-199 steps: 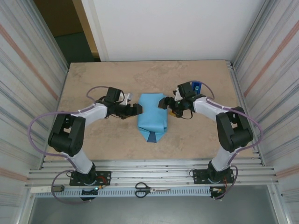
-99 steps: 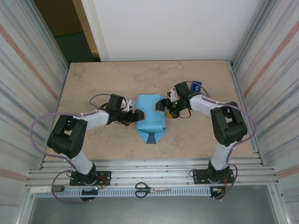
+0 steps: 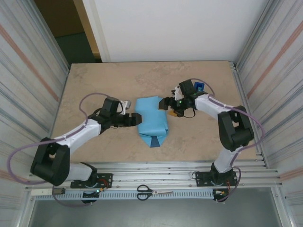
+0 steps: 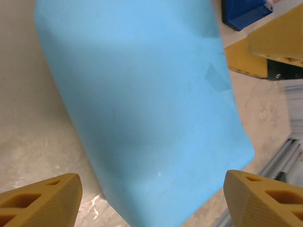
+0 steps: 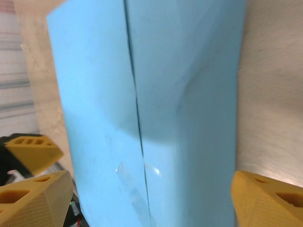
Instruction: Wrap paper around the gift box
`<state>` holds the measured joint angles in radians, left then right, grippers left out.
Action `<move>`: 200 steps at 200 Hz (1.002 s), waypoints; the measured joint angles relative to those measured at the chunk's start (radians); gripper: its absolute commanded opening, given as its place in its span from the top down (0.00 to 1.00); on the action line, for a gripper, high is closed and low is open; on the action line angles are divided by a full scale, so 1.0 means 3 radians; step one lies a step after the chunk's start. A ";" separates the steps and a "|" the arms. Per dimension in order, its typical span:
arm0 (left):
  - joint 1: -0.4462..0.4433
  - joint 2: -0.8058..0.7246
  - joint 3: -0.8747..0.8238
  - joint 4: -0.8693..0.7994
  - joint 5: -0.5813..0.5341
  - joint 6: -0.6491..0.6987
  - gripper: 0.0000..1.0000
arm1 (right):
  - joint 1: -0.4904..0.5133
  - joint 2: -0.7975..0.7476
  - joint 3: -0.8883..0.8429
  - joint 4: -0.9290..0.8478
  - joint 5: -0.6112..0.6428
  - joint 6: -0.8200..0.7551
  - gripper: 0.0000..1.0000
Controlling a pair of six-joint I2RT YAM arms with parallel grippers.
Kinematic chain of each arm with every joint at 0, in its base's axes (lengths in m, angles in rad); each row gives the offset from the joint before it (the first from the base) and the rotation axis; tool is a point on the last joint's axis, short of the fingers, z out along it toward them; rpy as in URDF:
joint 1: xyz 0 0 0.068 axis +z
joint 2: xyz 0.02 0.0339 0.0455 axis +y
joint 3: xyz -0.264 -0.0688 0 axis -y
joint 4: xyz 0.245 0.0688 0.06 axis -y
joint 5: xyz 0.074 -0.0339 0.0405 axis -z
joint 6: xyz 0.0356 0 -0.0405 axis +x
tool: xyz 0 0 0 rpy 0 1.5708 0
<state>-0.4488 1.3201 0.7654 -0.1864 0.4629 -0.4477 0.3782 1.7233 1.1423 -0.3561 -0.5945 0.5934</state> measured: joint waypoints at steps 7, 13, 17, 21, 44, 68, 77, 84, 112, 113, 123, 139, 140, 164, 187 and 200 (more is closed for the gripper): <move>-0.0055 -0.0029 0.0117 -0.0114 -0.0061 0.0201 0.24 | -0.0022 -0.0186 -0.0103 0.0010 0.0098 0.0015 0.15; -0.0113 -0.0036 0.0224 -0.0188 -0.0102 0.0390 0.23 | -0.0042 -0.0356 -0.0210 0.0018 0.0186 0.0034 0.15; -0.0170 -0.0034 0.0306 -0.0245 -0.0149 0.0561 0.23 | -0.0051 -0.0492 -0.0292 0.0018 0.0253 0.0070 0.15; -0.0220 -0.0032 0.0373 -0.0281 -0.0182 0.0675 0.22 | -0.0062 -0.0598 -0.0364 0.0022 0.0287 0.0083 0.16; -0.0760 -0.0013 0.0643 -0.0366 -0.0524 0.1670 0.21 | -0.0094 -0.1194 -0.0830 0.0046 0.0567 0.0271 0.19; -0.1176 0.0156 0.0702 -0.0426 -0.0694 0.2475 0.21 | -0.0081 -0.1514 -0.1293 0.0037 0.0688 0.0476 0.24; -0.1198 0.0287 0.0739 -0.0493 -0.0713 0.2712 0.21 | -0.0060 -0.1591 -0.1441 0.0052 0.0710 0.0561 0.26; -0.1191 0.0376 0.0765 -0.0542 -0.0734 0.2846 0.21 | -0.0029 -0.1649 -0.1555 0.0069 0.0729 0.0638 0.26; -0.1179 0.0617 0.0790 -0.0627 -0.0813 0.3223 0.21 | 0.0146 -0.1839 -0.1871 0.0160 0.0749 0.0954 0.32; -0.1179 0.0619 0.0790 -0.0627 -0.0816 0.3230 0.21 | 0.0150 -0.1843 -0.1876 0.0165 0.0750 0.0965 0.32; -0.1179 0.0665 0.0791 -0.0615 -0.0853 0.3300 0.22 | 0.0198 -0.1865 -0.1935 0.0230 0.0752 0.1063 0.34; -0.1179 0.0726 0.0807 -0.0610 -0.0910 0.3398 0.23 | 0.0285 -0.1873 -0.2031 0.0397 0.0771 0.1265 0.38; -0.1179 0.0729 0.0807 -0.0612 -0.0912 0.3403 0.23 | 0.0289 -0.1873 -0.2036 0.0403 0.0772 0.1277 0.38; -0.1179 0.0783 0.0809 -0.0590 -0.0973 0.3488 0.25 | 0.0525 -0.1873 -0.2191 0.0633 0.0806 0.1579 0.47; -0.1189 0.0811 0.0809 -0.0562 -0.1052 0.3530 0.26 | 0.0745 -0.1873 -0.2279 0.0787 0.0904 0.1890 0.53; -0.1203 0.0825 0.0807 -0.0532 -0.1096 0.3552 0.26 | 0.0848 -0.1873 -0.2346 0.0913 0.0977 0.2052 0.55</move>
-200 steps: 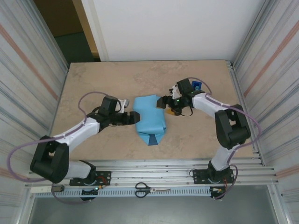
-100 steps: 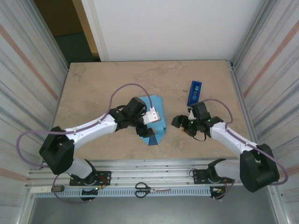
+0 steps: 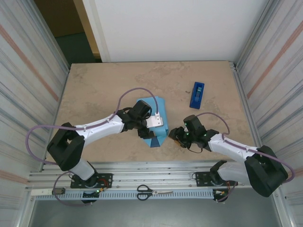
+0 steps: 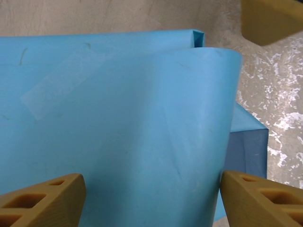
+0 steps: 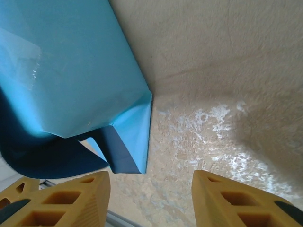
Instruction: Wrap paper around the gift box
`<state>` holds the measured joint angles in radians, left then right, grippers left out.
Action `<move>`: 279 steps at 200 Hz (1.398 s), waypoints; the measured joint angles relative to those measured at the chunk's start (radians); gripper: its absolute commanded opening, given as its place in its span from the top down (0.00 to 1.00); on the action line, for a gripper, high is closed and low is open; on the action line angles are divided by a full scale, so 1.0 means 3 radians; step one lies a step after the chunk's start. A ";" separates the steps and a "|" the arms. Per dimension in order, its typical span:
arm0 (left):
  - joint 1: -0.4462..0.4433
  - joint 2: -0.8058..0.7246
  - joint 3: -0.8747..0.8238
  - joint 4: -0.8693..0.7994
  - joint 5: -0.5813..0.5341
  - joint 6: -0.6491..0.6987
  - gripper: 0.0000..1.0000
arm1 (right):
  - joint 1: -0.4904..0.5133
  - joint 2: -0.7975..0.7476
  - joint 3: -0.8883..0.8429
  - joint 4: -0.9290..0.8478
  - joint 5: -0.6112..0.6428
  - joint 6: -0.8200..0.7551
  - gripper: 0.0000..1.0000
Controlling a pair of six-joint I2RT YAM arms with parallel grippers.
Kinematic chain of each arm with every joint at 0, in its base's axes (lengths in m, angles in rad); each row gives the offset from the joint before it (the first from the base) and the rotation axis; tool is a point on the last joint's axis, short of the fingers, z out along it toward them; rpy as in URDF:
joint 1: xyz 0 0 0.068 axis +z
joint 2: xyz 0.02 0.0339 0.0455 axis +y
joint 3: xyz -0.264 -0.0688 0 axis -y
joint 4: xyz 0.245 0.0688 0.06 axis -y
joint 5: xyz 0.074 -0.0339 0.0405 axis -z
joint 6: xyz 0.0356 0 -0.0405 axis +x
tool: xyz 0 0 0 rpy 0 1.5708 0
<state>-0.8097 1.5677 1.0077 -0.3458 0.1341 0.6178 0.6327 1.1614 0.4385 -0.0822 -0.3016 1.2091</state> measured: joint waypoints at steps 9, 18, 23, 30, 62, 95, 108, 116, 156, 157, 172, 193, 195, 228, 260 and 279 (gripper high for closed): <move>-0.0017 0.0015 -0.0003 0.0025 -0.0033 0.0015 0.27 | 0.0060 0.0000 -0.0058 0.0089 0.0053 0.0117 0.58; -0.0043 0.0031 -0.0020 0.0062 -0.0084 0.0031 0.29 | 0.0106 0.0001 -0.0111 0.0158 0.0083 0.0229 0.60; -0.0062 0.0039 -0.0034 0.0076 -0.0106 0.0039 0.30 | 0.0130 0.0001 -0.0139 0.0197 0.0100 0.0291 0.61; -0.0088 0.0055 -0.0057 0.0100 -0.0135 0.0052 0.30 | 0.0160 0.0005 -0.0175 0.0258 0.0128 0.0379 0.62; -0.0161 0.0089 -0.0072 0.0181 -0.0303 0.0116 0.34 | 0.0287 0.0069 -0.0234 0.0462 0.0234 0.0659 0.64; -0.0168 0.0098 -0.0072 0.0189 -0.0355 0.0146 0.35 | 0.0462 0.0210 -0.0224 0.0603 0.0362 0.0866 0.70; -0.0187 0.0098 -0.0072 0.0189 -0.0378 0.0153 0.34 | 0.0557 0.0294 -0.0215 0.0661 0.0437 0.0984 0.71; -0.0197 0.0098 -0.0072 0.0188 -0.0394 0.0163 0.34 | 0.0612 0.0342 -0.0212 0.0712 0.0488 0.1044 0.72; -0.0210 0.0104 -0.0072 0.0187 -0.0426 0.0175 0.33 | 0.0891 0.0556 -0.0188 0.0876 0.0778 0.1378 0.75; -0.0210 0.0104 -0.0072 0.0187 -0.0426 0.0175 0.33 | 0.0895 0.0559 -0.0187 0.0876 0.0783 0.1382 0.75; -0.0210 0.0104 -0.0072 0.0187 -0.0426 0.0175 0.33 | 0.0959 0.0599 -0.0156 0.0877 0.0880 0.1474 0.78; -0.0210 0.0104 -0.0072 0.0187 -0.0426 0.0175 0.33 | 0.1007 0.0674 -0.0132 0.0921 0.0965 0.1581 0.80; -0.0210 0.0104 -0.0072 0.0187 -0.0426 0.0175 0.33 | 0.1011 0.0678 -0.0132 0.0922 0.0970 0.1593 0.80; -0.0210 0.0104 -0.0072 0.0187 -0.0426 0.0175 0.33 | 0.1035 0.0790 -0.0053 0.0965 0.1021 0.1642 0.80; -0.0211 0.0104 -0.0072 0.0187 -0.0426 0.0175 0.33 | 0.1039 0.0912 0.0038 0.0998 0.1041 0.1644 0.80; -0.0210 0.0104 -0.0072 0.0187 -0.0427 0.0175 0.33 | 0.1041 0.0955 0.0067 0.1006 0.1040 0.1640 0.86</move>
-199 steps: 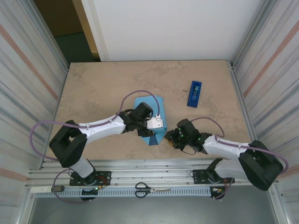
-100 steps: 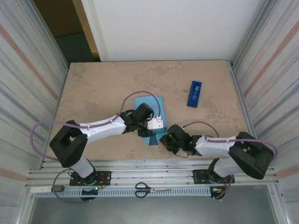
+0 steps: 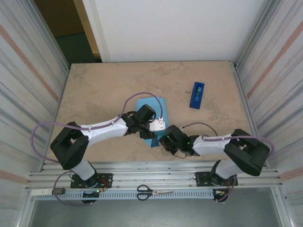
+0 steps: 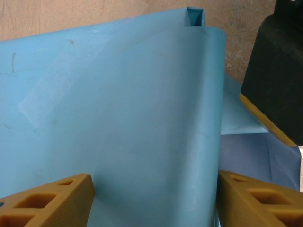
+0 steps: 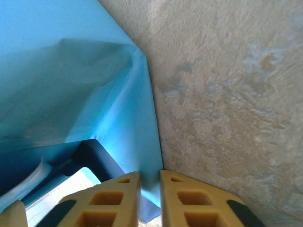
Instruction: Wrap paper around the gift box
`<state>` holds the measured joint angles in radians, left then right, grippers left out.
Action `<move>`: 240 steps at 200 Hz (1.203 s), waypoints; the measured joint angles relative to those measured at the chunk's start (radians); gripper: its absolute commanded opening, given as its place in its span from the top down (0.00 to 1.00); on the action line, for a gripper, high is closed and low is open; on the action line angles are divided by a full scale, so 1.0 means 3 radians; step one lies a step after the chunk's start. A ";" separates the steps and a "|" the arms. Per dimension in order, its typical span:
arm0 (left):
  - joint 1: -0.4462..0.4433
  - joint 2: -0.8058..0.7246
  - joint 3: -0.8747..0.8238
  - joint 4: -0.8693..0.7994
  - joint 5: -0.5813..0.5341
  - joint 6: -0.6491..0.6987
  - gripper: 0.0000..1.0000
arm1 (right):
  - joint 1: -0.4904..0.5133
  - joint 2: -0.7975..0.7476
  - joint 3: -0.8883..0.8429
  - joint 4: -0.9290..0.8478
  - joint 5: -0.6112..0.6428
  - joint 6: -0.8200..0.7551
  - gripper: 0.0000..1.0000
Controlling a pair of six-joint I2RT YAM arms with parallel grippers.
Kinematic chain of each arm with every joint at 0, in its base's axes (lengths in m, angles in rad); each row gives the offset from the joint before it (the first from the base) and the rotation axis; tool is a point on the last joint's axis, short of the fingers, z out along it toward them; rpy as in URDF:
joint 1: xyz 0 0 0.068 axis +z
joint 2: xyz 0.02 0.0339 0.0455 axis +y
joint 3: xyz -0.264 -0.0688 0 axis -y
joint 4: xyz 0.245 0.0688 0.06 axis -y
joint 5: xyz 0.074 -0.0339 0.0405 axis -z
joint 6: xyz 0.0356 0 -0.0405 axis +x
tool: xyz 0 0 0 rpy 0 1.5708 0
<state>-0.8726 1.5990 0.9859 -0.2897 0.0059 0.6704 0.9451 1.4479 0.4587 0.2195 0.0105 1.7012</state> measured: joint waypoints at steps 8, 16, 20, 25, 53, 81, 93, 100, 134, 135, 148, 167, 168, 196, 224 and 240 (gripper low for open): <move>0.0000 0.0000 0.0000 0.0000 0.0001 0.0000 0.33 | 0.0000 0.0032 0.0019 0.0003 0.0001 0.0001 0.86; 0.0000 0.0000 0.0000 0.0000 0.0001 -0.0001 0.33 | 0.0000 0.0038 0.0025 0.0003 0.0001 0.0001 0.85; 0.0000 0.0000 0.0000 0.0000 0.0001 -0.0001 0.33 | 0.0000 0.0038 0.0027 -0.0001 0.0001 0.0001 0.84; 0.0000 0.0000 0.0000 0.0000 0.0000 -0.0001 0.33 | 0.0000 0.0038 0.0031 -0.0005 0.0003 0.0000 0.84; 0.0000 0.0000 0.0000 0.0000 0.0000 -0.0001 0.34 | 0.0014 0.0034 0.0102 -0.0118 0.0034 -0.0031 0.88; 0.0000 0.0000 0.0000 0.0000 0.0000 -0.0001 0.34 | 0.0022 0.0029 0.0121 -0.0135 0.0062 -0.0042 0.92; 0.0000 0.0000 0.0000 0.0000 0.0000 -0.0001 0.34 | 0.0018 0.0029 0.0121 -0.0120 0.0061 -0.0047 0.92; 0.0000 0.0000 0.0000 0.0000 0.0000 -0.0001 0.34 | 0.0018 0.0029 0.0121 -0.0102 0.0061 -0.0052 0.92; 0.0000 0.0000 0.0000 0.0000 0.0000 -0.0003 0.33 | 0.0014 0.0027 0.0121 -0.0061 0.0065 -0.0065 0.91; 0.0000 0.0000 0.0001 0.0000 0.0000 -0.0004 0.33 | 0.0014 0.0025 0.0121 -0.0061 0.0065 -0.0065 0.91; 0.0000 -0.0001 0.0000 0.0000 0.0001 -0.0005 0.32 | 0.0013 0.0005 0.0121 -0.0069 0.0065 -0.0066 0.91; 0.0000 -0.0011 0.0000 -0.0004 0.0015 -0.0013 0.31 | 0.0008 -0.0050 0.0117 -0.0067 0.0066 -0.0080 0.91; 0.0000 -0.0011 0.0000 -0.0004 0.0017 -0.0013 0.31 | 0.0006 -0.0052 0.0117 -0.0066 0.0066 -0.0086 0.91; 0.0000 -0.0060 -0.0008 -0.0010 0.0116 -0.0055 0.29 | -0.0025 -0.0092 0.0117 -0.0050 0.0052 -0.0121 0.91; 0.0000 -0.0178 -0.0050 0.0000 0.0228 -0.0083 0.27 | -0.0039 -0.0098 0.0113 0.0001 0.0034 -0.0125 0.90; 0.0000 -0.0272 -0.0072 0.0006 0.0292 -0.0102 0.26 | -0.0053 -0.0100 0.0111 0.0015 0.0025 -0.0125 0.90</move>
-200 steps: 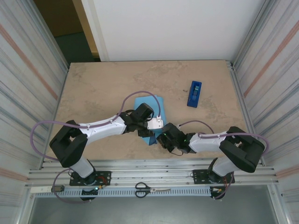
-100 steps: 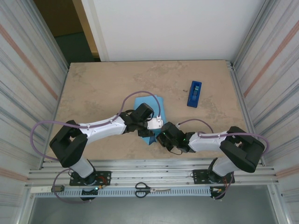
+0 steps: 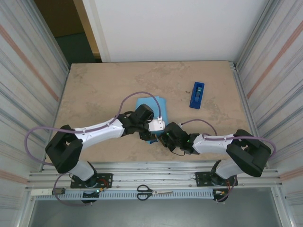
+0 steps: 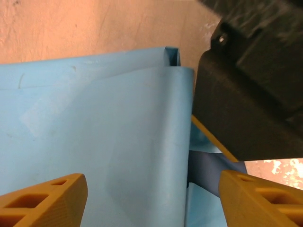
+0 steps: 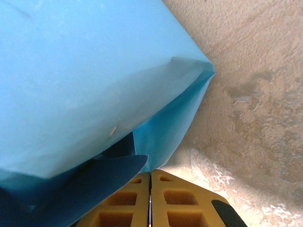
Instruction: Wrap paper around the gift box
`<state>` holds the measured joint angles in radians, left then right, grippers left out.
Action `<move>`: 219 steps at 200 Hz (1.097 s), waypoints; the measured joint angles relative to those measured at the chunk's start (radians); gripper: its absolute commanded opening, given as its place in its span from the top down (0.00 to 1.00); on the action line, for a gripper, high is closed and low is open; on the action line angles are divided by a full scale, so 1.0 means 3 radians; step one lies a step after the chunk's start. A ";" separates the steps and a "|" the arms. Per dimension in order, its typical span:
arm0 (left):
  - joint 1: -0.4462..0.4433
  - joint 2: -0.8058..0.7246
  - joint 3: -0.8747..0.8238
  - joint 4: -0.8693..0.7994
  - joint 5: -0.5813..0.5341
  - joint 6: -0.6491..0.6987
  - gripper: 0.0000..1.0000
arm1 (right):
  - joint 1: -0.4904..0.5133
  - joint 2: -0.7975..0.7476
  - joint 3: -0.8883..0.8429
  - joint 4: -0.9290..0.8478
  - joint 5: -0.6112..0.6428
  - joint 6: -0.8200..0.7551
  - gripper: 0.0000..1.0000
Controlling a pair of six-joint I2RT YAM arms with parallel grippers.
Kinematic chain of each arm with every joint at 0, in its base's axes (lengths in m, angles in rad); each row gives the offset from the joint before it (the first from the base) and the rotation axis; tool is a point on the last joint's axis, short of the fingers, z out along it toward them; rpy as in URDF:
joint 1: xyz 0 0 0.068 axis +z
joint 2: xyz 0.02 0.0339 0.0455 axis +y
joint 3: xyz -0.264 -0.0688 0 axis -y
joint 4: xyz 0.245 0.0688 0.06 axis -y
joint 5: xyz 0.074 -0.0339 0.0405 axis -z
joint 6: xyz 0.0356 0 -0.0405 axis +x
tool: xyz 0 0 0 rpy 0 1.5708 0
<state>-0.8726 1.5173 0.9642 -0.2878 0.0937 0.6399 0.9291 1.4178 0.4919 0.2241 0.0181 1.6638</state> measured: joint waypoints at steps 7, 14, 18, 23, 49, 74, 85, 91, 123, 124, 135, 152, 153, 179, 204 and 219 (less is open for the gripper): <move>0.0000 -0.0052 -0.0013 0.0006 0.0029 -0.0001 0.26 | -0.0001 -0.0006 -0.0001 0.0004 -0.0001 0.0000 0.90; 0.0000 -0.0112 -0.0032 0.0006 0.0053 0.0000 0.25 | -0.0001 -0.0020 -0.0008 0.0005 -0.0001 0.0000 0.90; 0.0000 -0.0148 -0.0045 0.0005 0.0062 0.0000 0.25 | -0.0001 -0.0031 -0.0014 0.0009 0.0000 0.0001 0.90; 0.0000 -0.0196 -0.0064 0.0008 0.0070 0.0004 0.24 | -0.0004 -0.0042 -0.0019 0.0011 -0.0001 0.0000 0.90; 0.0000 -0.0532 -0.0231 0.0020 0.0071 0.0103 0.22 | -0.0037 -0.0090 -0.0033 0.0031 -0.0031 0.0000 0.90; 0.0000 -0.0783 -0.0482 0.0053 0.0057 0.0284 0.19 | -0.0070 -0.0104 -0.0038 0.0065 -0.0055 0.0001 0.90; -0.0001 -0.0818 -0.0577 0.0057 0.0032 0.0362 0.18 | -0.0083 -0.0104 -0.0039 0.0078 -0.0064 0.0001 0.90; -0.0008 -0.0820 -0.0615 0.0056 0.0017 0.0402 0.17 | -0.0089 -0.0104 -0.0041 0.0093 -0.0067 0.0001 0.90; -0.0069 -0.0819 -0.0710 0.0060 -0.0094 0.0542 0.09 | -0.0117 -0.0104 -0.0047 0.0139 -0.0092 0.0001 0.90; -0.0071 -0.0819 -0.0711 0.0065 -0.0099 0.0546 0.09 | -0.0117 -0.0104 -0.0047 0.0140 -0.0090 0.0001 0.90; -0.0089 -0.0818 -0.0720 0.0104 -0.0142 0.0572 0.07 | -0.0130 -0.0104 -0.0055 0.0155 -0.0113 0.0001 0.90; -0.0113 -0.0791 -0.0724 0.0149 -0.0195 0.0589 0.06 | -0.0148 -0.0104 -0.0064 0.0155 -0.0140 0.0003 0.90; -0.0114 -0.0790 -0.0724 0.0153 -0.0197 0.0589 0.06 | -0.0149 -0.0104 -0.0064 0.0155 -0.0141 0.0003 0.90; -0.0151 -0.0675 -0.0736 0.0240 -0.0287 0.0589 0.05 | -0.0183 -0.0112 -0.0064 0.0159 -0.0153 0.0003 0.90; -0.0191 -0.0526 -0.0736 0.0287 -0.0333 0.0586 0.04 | -0.0203 -0.0136 -0.0064 0.0164 -0.0155 0.0003 0.89; -0.0197 -0.0458 -0.0736 0.0342 -0.0370 0.0586 0.04 | -0.0220 -0.0146 -0.0070 0.0177 -0.0165 0.0003 0.89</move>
<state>-0.9318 1.3800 0.7433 -0.1852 -0.0174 0.8158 0.8631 1.3739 0.4709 0.2771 -0.0315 1.6646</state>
